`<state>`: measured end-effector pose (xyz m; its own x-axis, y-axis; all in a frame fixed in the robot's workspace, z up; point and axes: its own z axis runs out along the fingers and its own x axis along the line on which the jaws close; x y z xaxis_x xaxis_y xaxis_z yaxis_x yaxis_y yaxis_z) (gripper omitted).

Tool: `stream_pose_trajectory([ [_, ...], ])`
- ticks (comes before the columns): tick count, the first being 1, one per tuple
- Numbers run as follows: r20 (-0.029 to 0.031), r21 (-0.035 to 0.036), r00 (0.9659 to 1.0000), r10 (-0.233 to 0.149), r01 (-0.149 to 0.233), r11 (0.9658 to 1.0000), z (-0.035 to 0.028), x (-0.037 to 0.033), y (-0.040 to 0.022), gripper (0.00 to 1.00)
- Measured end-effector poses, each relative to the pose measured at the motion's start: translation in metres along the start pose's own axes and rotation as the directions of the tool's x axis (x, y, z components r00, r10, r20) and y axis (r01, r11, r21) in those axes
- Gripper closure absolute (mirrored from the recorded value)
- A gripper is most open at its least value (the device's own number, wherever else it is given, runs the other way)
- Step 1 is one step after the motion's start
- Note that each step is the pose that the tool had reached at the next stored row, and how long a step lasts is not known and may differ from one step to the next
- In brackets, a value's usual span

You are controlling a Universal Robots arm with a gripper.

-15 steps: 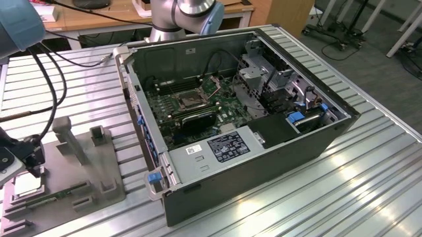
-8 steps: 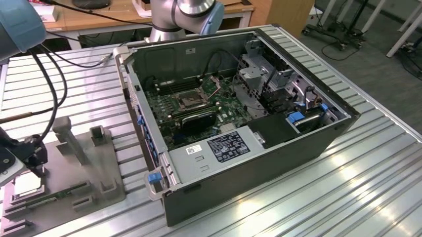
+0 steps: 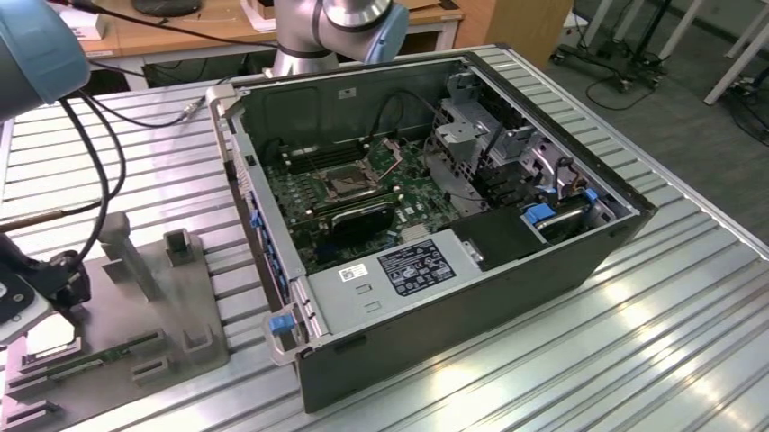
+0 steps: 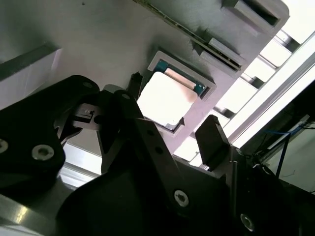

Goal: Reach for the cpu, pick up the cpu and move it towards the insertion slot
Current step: 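Pick up the cpu and move it towards the insertion slot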

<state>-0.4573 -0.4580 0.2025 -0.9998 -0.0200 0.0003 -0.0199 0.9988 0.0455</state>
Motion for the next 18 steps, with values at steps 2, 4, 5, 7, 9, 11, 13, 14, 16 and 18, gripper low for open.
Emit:
stream_pose_trajectory([
  [2, 0.0, -0.0005, 1.0, 0.0, 0.0, 1.0, 0.0028, 0.0, 0.0001, 0.29],
  [4, 0.0, -0.0005, 1.0, 0.0, 0.0, 1.0, 0.0052, 0.0, 0.0001, 0.29],
  [5, 0.0001, -0.0006, 1.0, 0.0, 0.0, 1.0, 0.006, 0.0, 0.0003, 0.29],
  [7, -0.0001, -0.0005, 1.0, -0.001, 0.001, 1.0, 0.0067, 0.0, 0.0008, 0.29],
  [9, -0.0001, -0.0005, 1.0, -0.002, 0.002, 1.0, 0.0078, 0.0, 0.0012, 0.29],
  [11, -0.0001, -0.0006, 1.0, -0.01, 0.01, 1.0, 0.0089, 0.0, 0.0012, 0.29],
  [13, -0.0003, -0.0005, 0.9998, -0.018, 0.018, 0.9998, 0.0096, 0.0, 0.0013, 0.29],
  [14, -0.0001, -0.0006, 0.9998, -0.019, 0.019, 0.9998, 0.0102, 0.0, 0.0015, 0.29],
  [16, -0.0001, -0.0006, 0.9998, -0.019, 0.019, 0.9998, 0.0116, 0.0, 0.0021, 0.29],
  [18, -0.0003, -0.0004, 0.9998, -0.019, 0.019, 0.9998, 0.0129, -0.0001, 0.0025, 0.29],
])
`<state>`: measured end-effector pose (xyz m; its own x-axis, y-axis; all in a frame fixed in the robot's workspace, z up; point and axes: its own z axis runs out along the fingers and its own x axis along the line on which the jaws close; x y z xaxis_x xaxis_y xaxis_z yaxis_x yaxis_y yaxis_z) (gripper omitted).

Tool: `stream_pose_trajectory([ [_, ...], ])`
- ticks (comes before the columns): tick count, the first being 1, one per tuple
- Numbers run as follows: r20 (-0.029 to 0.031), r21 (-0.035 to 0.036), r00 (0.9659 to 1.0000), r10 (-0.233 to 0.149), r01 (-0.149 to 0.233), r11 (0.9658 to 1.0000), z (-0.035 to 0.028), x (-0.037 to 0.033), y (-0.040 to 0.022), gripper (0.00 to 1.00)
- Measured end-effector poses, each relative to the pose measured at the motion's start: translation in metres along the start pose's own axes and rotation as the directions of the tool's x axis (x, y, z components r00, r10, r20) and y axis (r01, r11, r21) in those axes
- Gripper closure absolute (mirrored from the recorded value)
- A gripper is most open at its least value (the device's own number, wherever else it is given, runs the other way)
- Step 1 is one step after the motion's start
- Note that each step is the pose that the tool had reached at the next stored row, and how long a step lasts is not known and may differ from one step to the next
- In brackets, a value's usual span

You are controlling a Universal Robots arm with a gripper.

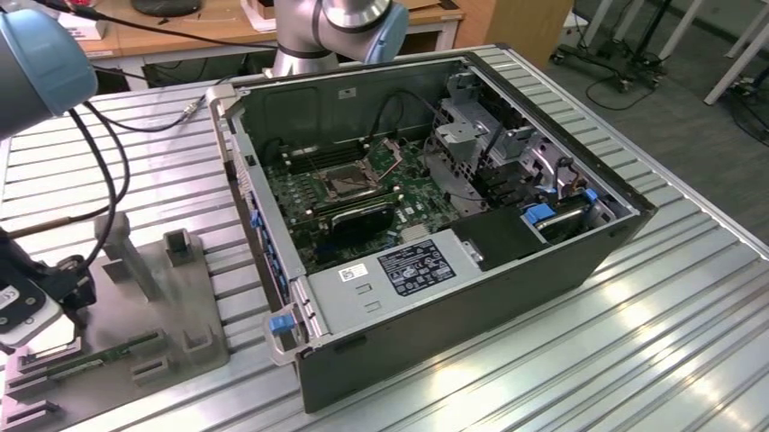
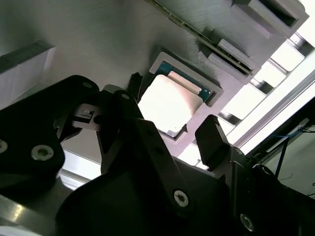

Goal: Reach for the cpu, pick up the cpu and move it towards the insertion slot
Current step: 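Pick up the cpu and move it towards the insertion slot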

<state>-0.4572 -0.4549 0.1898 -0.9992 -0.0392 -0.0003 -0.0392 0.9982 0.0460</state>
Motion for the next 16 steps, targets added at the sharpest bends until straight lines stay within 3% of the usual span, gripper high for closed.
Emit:
stream_pose_trajectory([
  [11, 0.0002, -0.0003, 1.0, 0.0, 0.0, 1.0, 0.0085, 0.0, 0.0007, 0.29],
  [16, 0.0001, -0.0004, 1.0, 0.0, 0.0, 1.0, 0.0094, 0.0, 0.0009, 0.29],
])
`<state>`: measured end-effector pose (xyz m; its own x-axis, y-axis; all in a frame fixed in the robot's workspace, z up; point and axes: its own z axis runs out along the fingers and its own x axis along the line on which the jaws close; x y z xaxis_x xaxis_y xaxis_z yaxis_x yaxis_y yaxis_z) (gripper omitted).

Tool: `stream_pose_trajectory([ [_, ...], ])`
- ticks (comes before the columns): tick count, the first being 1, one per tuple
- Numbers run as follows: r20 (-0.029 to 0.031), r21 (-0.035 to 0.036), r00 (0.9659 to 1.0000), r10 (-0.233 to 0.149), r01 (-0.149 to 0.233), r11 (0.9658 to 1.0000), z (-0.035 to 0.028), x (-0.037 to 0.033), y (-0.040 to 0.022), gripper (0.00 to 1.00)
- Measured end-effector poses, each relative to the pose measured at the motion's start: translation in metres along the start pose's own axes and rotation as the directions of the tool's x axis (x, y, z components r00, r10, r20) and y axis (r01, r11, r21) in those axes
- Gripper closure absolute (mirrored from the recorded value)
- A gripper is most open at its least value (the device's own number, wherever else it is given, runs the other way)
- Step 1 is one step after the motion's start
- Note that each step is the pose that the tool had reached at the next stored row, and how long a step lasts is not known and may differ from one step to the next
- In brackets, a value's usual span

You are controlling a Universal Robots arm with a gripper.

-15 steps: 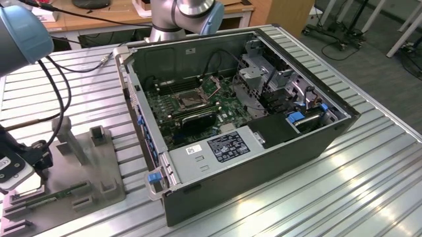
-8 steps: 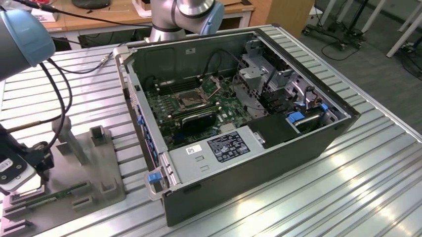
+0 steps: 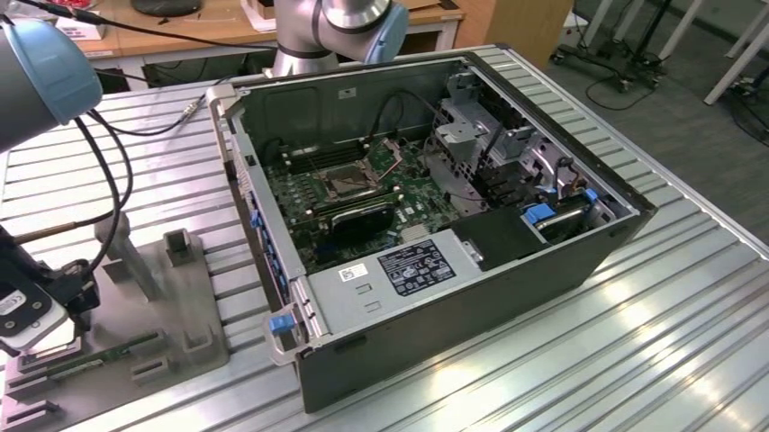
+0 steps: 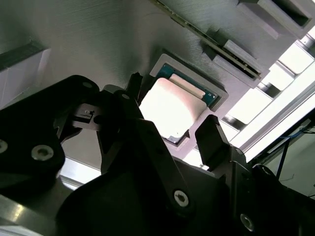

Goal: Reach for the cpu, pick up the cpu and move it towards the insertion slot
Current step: 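Pick up the cpu and move it towards the insertion slot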

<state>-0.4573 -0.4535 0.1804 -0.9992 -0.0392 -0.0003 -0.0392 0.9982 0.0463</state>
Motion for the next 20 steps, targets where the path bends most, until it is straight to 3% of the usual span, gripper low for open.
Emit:
stream_pose_trajectory([
  [2, 0.0001, 0.0, 1.0, 0.0, 0.0, 1.0, 0.0001, 0.0, 0.0, 0.3],
  [3, 0.0, 0.0, 1.0, 0.0, 0.0, 1.0, 0.0001, 0.0, 0.0, 0.37],
  [9, -0.0001, 0.0, 1.0, 0.0, 0.0, 1.0, 0.0001, 0.0, 0.0, 0.39],
  [10, -0.0001, 0.0, 1.0, 0.0, 0.0, 1.0, 0.0001, 0.0, 0.0, 0.45],
  [20, 0.0, 0.0, 1.0, 0.0, 0.0, 1.0, 0.0003, 0.0, 0.0, 0.45],
])
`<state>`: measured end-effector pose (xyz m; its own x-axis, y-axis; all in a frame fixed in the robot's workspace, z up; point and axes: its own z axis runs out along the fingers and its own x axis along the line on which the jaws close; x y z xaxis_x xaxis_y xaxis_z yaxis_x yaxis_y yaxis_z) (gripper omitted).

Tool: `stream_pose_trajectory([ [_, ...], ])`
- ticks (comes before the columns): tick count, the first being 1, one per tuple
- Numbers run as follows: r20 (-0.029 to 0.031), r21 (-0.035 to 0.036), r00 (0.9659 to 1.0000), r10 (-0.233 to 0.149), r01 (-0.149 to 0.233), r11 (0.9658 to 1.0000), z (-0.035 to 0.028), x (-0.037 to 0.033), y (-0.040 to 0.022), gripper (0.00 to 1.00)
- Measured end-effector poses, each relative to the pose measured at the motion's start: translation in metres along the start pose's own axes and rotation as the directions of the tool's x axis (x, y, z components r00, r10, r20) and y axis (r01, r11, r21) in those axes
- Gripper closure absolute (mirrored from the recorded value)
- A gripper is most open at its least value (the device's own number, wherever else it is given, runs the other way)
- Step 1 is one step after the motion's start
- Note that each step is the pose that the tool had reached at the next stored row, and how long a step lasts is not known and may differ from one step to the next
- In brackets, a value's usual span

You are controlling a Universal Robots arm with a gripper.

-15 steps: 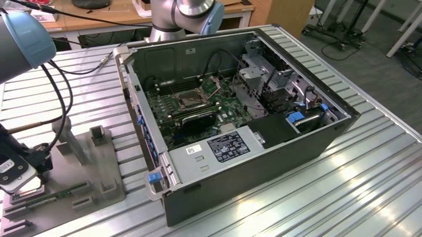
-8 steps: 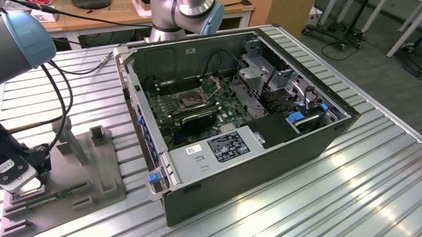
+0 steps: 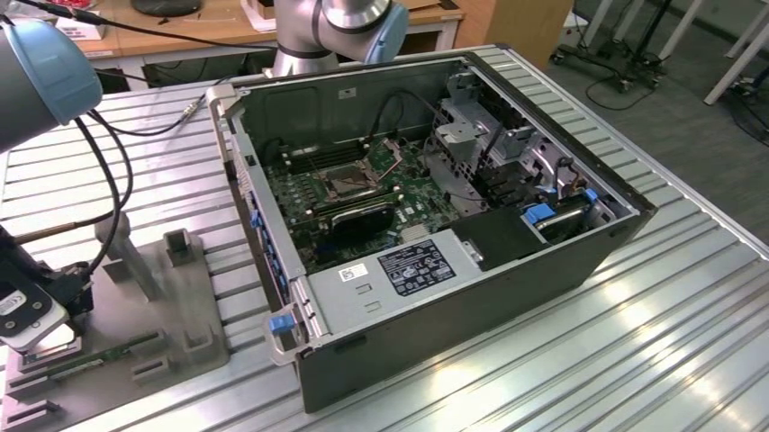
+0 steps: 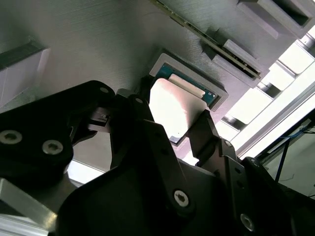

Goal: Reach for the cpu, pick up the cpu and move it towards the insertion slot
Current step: 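Pick up the cpu and move it towards the insertion slot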

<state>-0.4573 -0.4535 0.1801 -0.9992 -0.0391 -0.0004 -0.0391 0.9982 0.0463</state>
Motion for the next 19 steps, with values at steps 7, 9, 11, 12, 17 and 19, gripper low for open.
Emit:
stream_pose_trajectory([
  [7, 0.0004, 0.0002, 1.0, 0.0, 0.0, 1.0, -0.0003, -0.0001, 0.0, 0.45],
  [9, 0.0, 0.0005, 1.0, 0.0, 0.0, 1.0, -0.0011, -0.0001, 0.0, 0.45],
  [11, 0.0002, 0.0004, 1.0, 0.0, 0.0, 1.0, -0.0014, -0.0001, 0.0001, 0.45],
  [12, 0.0003, 0.0004, 1.0, 0.0, 0.0, 1.0, -0.0014, 0.0, 0.0001, 0.45],
  [17, 0.0001, 0.0005, 1.0, 0.0, 0.0, 1.0, -0.0025, 0.0, 0.0001, 0.45],
  [19, 0.0, 0.0005, 1.0, 0.0, 0.0, 1.0, -0.0028, 0.0, 0.0001, 0.45],
])
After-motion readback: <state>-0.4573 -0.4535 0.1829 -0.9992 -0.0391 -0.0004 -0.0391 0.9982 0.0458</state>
